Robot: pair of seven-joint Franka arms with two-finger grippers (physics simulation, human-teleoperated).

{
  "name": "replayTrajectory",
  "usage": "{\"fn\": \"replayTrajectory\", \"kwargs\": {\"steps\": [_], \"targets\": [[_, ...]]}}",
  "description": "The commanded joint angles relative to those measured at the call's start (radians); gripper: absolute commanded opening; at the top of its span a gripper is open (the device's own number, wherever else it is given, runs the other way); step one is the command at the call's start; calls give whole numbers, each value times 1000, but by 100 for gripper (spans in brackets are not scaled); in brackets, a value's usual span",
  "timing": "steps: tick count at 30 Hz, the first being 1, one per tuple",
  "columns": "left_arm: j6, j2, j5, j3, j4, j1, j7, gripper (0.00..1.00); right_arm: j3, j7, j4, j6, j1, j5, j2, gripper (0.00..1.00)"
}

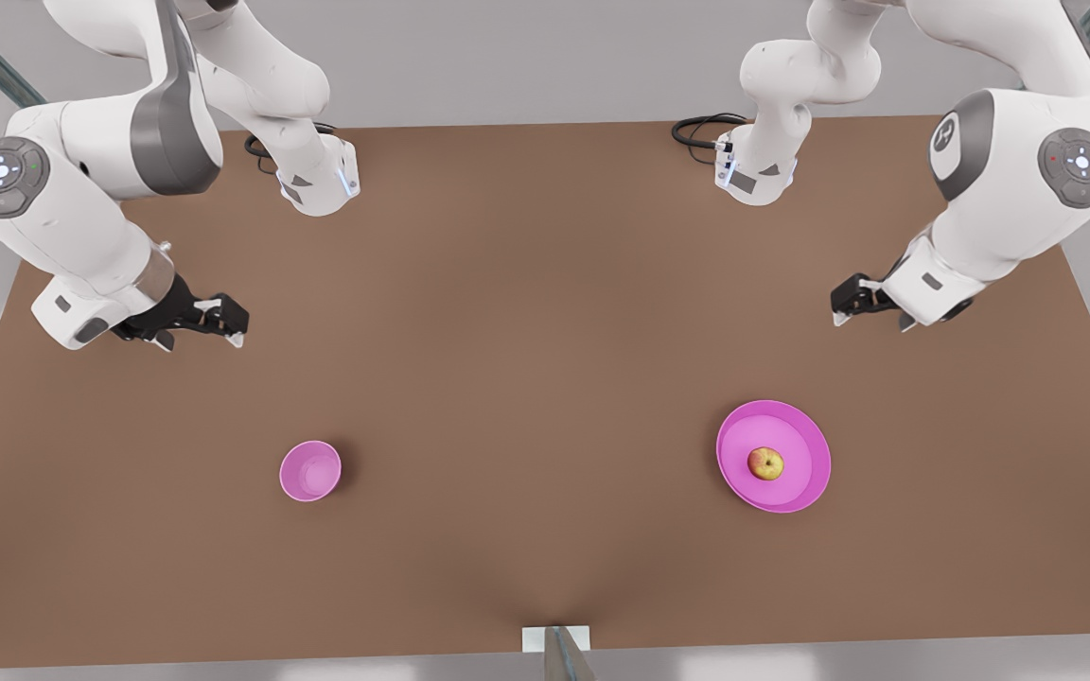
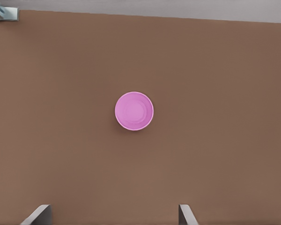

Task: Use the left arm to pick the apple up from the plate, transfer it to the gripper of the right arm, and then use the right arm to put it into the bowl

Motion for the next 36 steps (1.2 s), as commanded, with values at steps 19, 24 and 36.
{"fn": "replayTrajectory", "kwargs": {"steps": [19,24,36], "targets": [[614,463,5,4,-135,-37,35,100,-1,87,0,7,1,0,0,100],[642,519,5,12,-138,-16,35,100,-2,80,0,7,-1,0,0,100],[759,630,7,12,-128,-16,35,100,-4,66,0,7,-1,2,3,100]]}}
